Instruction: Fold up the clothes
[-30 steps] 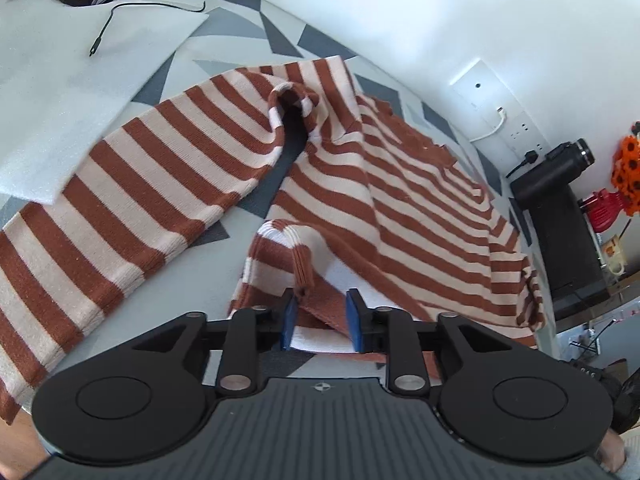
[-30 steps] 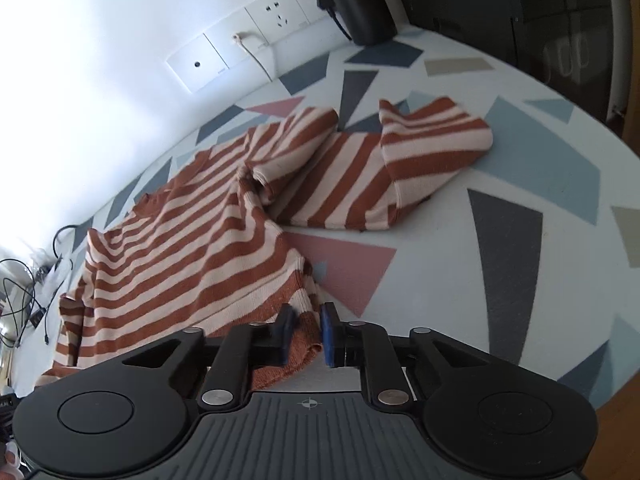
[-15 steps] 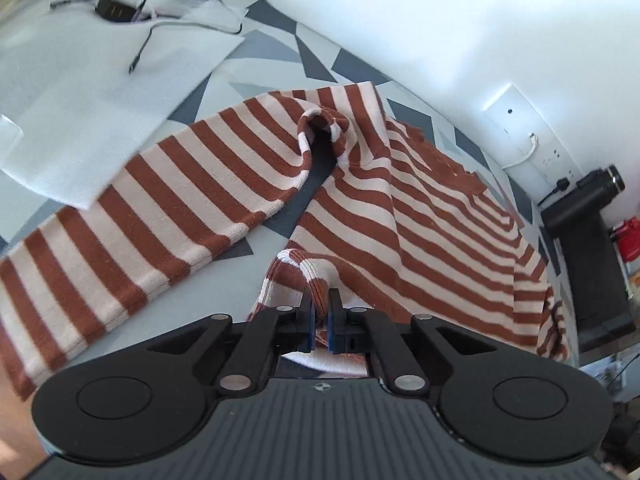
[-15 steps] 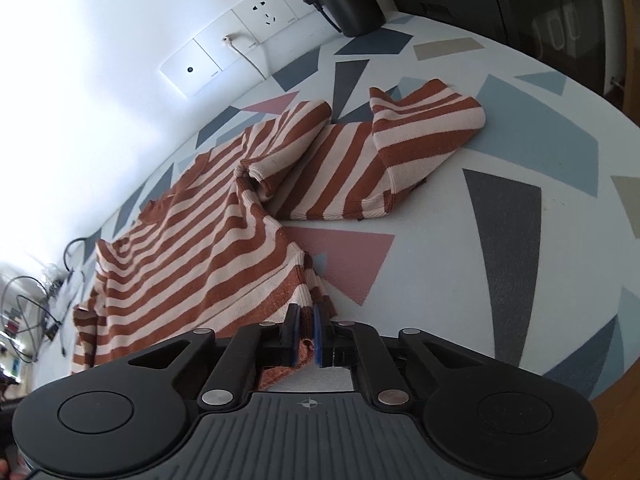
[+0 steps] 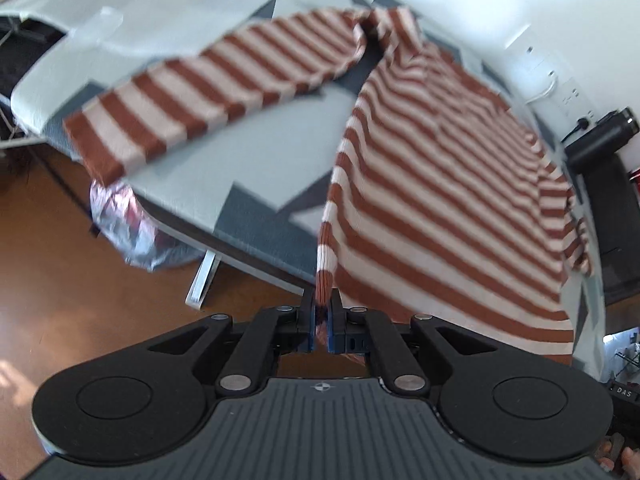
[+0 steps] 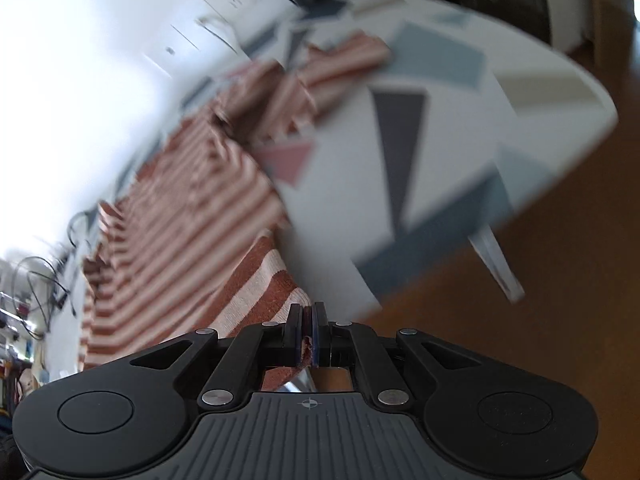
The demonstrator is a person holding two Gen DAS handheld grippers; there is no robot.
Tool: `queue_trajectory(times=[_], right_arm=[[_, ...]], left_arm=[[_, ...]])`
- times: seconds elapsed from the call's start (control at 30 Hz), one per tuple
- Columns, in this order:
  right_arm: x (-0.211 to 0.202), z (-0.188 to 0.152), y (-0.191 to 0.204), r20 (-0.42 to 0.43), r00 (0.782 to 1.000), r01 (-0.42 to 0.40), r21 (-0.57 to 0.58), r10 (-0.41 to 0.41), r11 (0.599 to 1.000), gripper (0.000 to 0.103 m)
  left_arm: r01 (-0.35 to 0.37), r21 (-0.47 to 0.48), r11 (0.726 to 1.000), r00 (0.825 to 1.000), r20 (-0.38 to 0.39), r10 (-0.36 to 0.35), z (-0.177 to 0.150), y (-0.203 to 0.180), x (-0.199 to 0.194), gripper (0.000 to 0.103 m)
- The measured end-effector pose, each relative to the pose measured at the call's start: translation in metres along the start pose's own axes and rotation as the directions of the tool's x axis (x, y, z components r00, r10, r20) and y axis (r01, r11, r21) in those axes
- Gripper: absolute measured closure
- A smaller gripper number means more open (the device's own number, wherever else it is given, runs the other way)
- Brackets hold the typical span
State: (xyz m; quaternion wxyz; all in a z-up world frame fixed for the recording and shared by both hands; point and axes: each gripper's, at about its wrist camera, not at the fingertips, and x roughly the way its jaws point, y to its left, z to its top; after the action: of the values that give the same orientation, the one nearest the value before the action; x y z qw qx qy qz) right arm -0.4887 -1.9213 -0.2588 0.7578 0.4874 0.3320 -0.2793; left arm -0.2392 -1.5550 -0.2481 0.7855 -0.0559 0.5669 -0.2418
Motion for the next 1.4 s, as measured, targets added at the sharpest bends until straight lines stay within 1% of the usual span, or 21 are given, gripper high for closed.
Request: queue_trajectory(times=[0.03, 0.07, 0.1, 0.17, 0.2, 0.27, 0.3, 0.43, 0.47, 0.5, 0.57, 0.63, 0.73, 0.83, 0.87, 1.0, 1.1, 1.17, 1.3, 1.37, 1.4], right_arm=[[0.002, -0.001, -0.004, -0.009, 1.000, 0.016, 0.013, -0.016, 1.000, 0.099], [0.004, -0.001, -0.005, -0.014, 0.999, 0.034, 0.019, -0.033, 0.999, 0.095], [0.006, 0.000, -0.007, -0.020, 0.999, 0.051, 0.026, -0.051, 0.998, 0.091], [0.006, 0.000, -0.009, -0.013, 0.997, 0.071, 0.034, -0.070, 0.997, 0.068], [0.000, 0.002, -0.007, 0.012, 0.998, 0.058, 0.031, -0.058, 0.998, 0.067], [-0.009, 0.010, 0.002, 0.057, 0.998, 0.030, 0.007, -0.031, 1.000, 0.067], [-0.014, 0.015, 0.007, 0.078, 0.997, 0.018, -0.007, -0.017, 1.000, 0.067], [-0.029, 0.041, 0.035, 0.160, 0.986, -0.028, -0.086, 0.042, 0.996, 0.064], [-0.032, 0.049, 0.043, 0.183, 0.981, -0.039, -0.106, 0.058, 0.994, 0.055], [-0.035, 0.057, 0.051, 0.205, 0.976, -0.049, -0.126, 0.074, 0.991, 0.051], [-0.038, 0.070, 0.067, 0.232, 0.965, -0.083, -0.161, 0.120, 0.983, 0.049], [-0.035, 0.081, 0.085, 0.227, 0.962, -0.105, -0.198, 0.150, 0.975, 0.049], [-0.023, 0.091, 0.116, 0.222, 0.964, -0.084, -0.276, 0.149, 0.957, 0.048], [-0.008, 0.098, 0.140, 0.213, 0.967, -0.055, -0.354, 0.138, 0.933, 0.044], [-0.002, 0.100, 0.148, 0.207, 0.969, -0.045, -0.375, 0.131, 0.926, 0.044], [0.026, 0.120, 0.175, 0.210, 0.974, -0.001, -0.381, 0.087, 0.925, 0.043], [0.058, 0.147, 0.187, 0.158, 0.982, -0.051, -0.306, 0.104, 0.951, 0.041], [0.088, 0.163, 0.195, 0.145, 0.986, -0.037, -0.268, 0.079, 0.963, 0.041], [0.143, 0.185, 0.208, 0.169, 0.985, 0.085, -0.268, -0.040, 0.960, 0.041], [0.167, 0.194, 0.213, 0.181, 0.979, 0.136, -0.271, -0.088, 0.953, 0.042], [0.176, 0.196, 0.213, 0.186, 0.976, 0.157, -0.267, -0.109, 0.951, 0.042]], left_arm=[[-0.003, 0.018, 1.000, 1.000, 0.018, 0.002, 0.003, -0.006, -0.003, 0.091], [-0.005, 0.036, 0.999, 0.999, 0.035, 0.004, 0.006, -0.011, -0.007, 0.085], [-0.008, 0.055, 0.998, 0.999, 0.053, 0.006, 0.008, -0.017, -0.010, 0.083], [-0.016, 0.091, 0.996, 0.996, 0.088, 0.008, 0.014, -0.028, -0.017, 0.076], [-0.020, 0.108, 0.994, 0.994, 0.106, 0.008, 0.017, -0.034, -0.021, 0.074], [-0.029, 0.144, 0.989, 0.990, 0.141, 0.008, 0.022, -0.045, -0.028, 0.064], [-0.034, 0.161, 0.986, 0.987, 0.159, 0.008, 0.025, -0.050, -0.031, 0.061], [-0.057, 0.230, 0.972, 0.974, 0.228, 0.003, 0.036, -0.073, -0.045, 0.046], [-0.057, 0.245, 0.968, 0.969, 0.247, -0.006, 0.043, -0.079, -0.047, 0.046], [-0.047, 0.261, 0.964, 0.967, 0.254, -0.021, 0.051, -0.084, -0.048, 0.046], [-0.024, 0.291, 0.956, 0.963, 0.262, -0.055, 0.066, -0.094, -0.049, 0.046], [-0.035, 0.294, 0.955, 0.963, 0.266, -0.047, 0.083, -0.098, -0.044, 0.046], [-0.041, 0.230, 0.972, 0.970, 0.243, -0.016, 0.107, -0.086, -0.029, 0.046], [-0.013, 0.141, 0.990, 0.982, 0.187, -0.014, 0.124, -0.065, -0.007, 0.046], [-0.001, 0.135, 0.991, 0.985, 0.173, -0.023, 0.130, -0.063, 0.002, 0.046], [0.050, 0.132, 0.990, 0.990, 0.122, -0.067, 0.152, -0.061, 0.038, 0.046], [0.084, 0.106, 0.991, 0.992, 0.090, -0.094, 0.174, -0.063, 0.068, 0.044], [0.090, 0.076, 0.993, 0.992, 0.082, -0.097, 0.191, -0.064, 0.088, 0.044], [0.072, 0.158, 0.985, 0.990, 0.106, -0.089, 0.221, -0.074, 0.112, 0.042], [0.033, 0.164, 0.986, 0.993, 0.106, -0.051, 0.234, -0.070, 0.127, 0.042], [0.035, 0.158, 0.987, 0.991, 0.119, -0.054, 0.239, -0.068, 0.131, 0.043]])
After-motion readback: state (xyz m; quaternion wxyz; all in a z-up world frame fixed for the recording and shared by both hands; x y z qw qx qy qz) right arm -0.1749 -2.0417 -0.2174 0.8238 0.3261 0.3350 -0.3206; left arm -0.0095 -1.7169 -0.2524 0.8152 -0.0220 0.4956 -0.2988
